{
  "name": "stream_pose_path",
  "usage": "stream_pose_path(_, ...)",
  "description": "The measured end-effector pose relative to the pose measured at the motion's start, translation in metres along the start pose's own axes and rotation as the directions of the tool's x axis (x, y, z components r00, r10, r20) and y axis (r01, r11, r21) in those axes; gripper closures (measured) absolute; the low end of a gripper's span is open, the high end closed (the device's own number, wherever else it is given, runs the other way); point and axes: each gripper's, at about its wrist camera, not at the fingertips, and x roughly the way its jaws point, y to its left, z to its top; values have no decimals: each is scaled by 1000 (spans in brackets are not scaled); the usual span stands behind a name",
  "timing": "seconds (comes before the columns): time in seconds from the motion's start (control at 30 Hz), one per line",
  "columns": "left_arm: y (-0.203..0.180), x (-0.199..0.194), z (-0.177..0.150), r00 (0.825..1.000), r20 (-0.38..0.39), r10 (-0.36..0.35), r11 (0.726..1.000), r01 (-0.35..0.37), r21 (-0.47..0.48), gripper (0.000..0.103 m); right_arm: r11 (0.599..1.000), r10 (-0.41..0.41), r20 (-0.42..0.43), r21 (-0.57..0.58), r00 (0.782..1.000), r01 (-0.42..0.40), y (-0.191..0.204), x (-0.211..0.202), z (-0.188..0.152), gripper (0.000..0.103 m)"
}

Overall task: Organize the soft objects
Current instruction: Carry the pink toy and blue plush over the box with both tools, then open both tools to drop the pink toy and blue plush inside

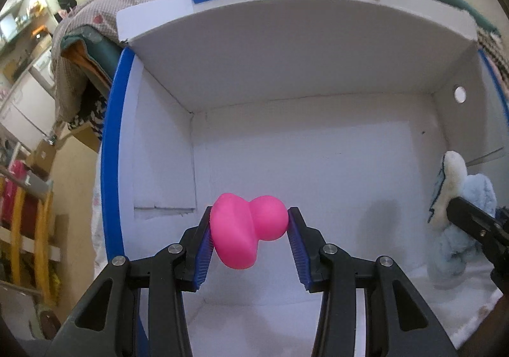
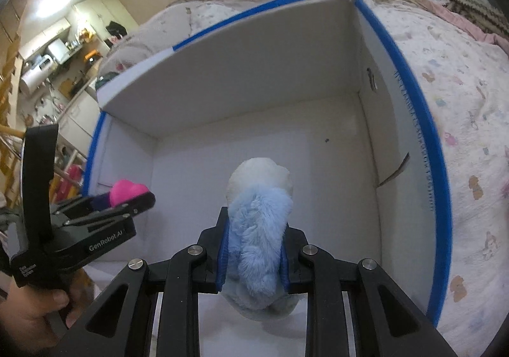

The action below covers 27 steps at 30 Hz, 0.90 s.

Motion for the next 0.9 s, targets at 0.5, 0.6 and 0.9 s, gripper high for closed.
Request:
stream_pose_path(0.5,-4,23,5,1000,-27,15,1000,-15,-2,62,1000,-16,-19,19,1000,17,-2,8,-1,75)
stream_pose_path(0.6,-1,20,2,1000,-25,10,1000,-10,-13,62,1000,12,5,27,1000,-12,-3,5,-1,70)
stream_pose_path(0.9,7,5,5,1000,-15,-9,1000,8,-20,40,996,89,74,9,993,-90,7,-12,2,35)
